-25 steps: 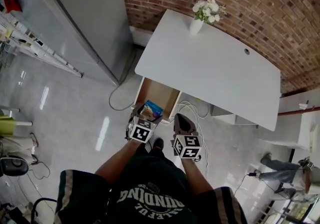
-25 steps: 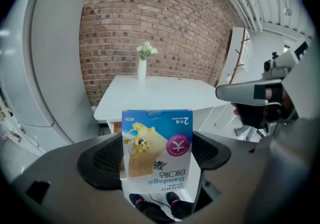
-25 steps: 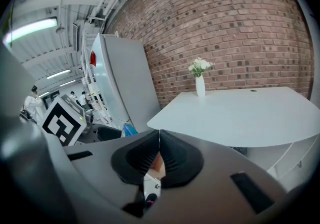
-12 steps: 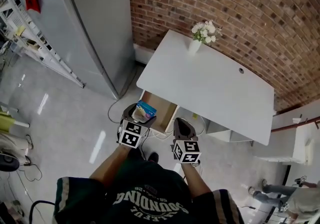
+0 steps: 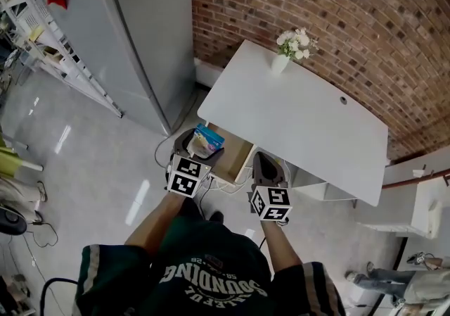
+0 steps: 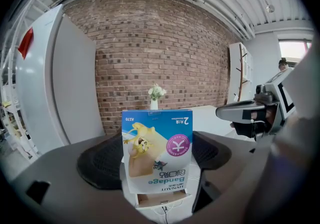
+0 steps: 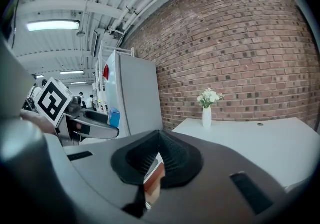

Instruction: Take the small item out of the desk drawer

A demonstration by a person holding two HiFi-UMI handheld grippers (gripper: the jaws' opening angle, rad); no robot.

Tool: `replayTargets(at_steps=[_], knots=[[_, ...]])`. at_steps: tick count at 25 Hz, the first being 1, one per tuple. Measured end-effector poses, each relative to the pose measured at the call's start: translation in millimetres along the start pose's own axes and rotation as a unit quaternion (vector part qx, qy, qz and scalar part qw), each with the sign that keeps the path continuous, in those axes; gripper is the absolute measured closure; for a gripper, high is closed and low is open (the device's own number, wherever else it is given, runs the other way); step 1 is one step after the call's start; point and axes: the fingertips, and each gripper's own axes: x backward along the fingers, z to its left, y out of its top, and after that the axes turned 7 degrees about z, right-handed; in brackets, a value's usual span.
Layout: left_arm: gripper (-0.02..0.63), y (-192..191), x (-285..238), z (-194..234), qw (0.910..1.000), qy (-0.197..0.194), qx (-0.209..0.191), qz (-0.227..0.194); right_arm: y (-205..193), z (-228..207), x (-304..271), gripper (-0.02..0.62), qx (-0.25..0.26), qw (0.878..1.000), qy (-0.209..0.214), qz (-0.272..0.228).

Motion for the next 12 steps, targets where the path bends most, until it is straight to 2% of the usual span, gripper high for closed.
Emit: replayTargets(at_steps=[12], knots=[[0.173,6.4,13.4,-4.9,0.9999,0.001,-0.011,-0.003,2.8,13.1,8.4,0.572,0.008,1.000,0.006,-0.008]])
